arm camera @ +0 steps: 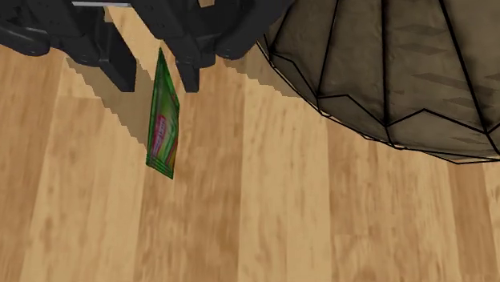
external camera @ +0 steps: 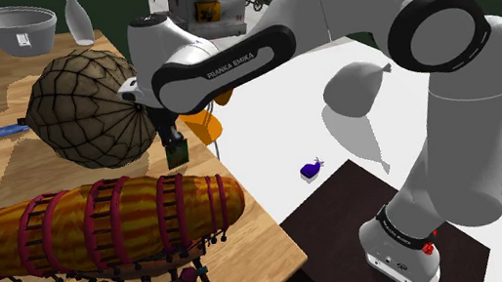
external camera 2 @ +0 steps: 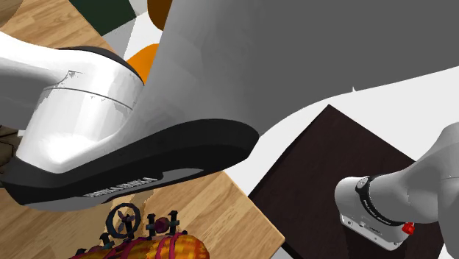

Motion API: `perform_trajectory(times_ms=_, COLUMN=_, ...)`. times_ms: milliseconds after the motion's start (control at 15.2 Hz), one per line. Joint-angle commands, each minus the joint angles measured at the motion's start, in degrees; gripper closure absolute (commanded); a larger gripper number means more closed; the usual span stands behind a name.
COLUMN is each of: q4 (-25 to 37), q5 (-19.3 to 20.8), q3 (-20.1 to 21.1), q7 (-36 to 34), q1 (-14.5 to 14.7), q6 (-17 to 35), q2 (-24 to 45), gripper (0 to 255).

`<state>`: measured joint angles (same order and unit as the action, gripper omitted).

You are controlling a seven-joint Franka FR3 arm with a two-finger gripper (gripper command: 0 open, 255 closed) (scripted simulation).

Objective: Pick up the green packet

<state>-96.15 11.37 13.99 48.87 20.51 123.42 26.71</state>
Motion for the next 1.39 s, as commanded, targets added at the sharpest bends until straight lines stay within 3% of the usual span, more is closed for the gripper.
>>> perform_trajectory(times_ms=0, q4=0.0, q5=0.0, q3=0.0, q7=0.0, q1=0.0, q6=0.1, q2=0.1, gripper=255)
perform_trajectory(times_ms=462, q4=0.0, q5=0.0, q3=0.0, q7=0.0, q1=0.0, q6=0.1, q2=0.1, gripper=255)
perform_trajectory(times_ms=1320, q4=4.8, q5=-1.5, q3=0.7, q7=1.3, q1=-0.2, q6=-8.2, q2=-3.6, gripper=255)
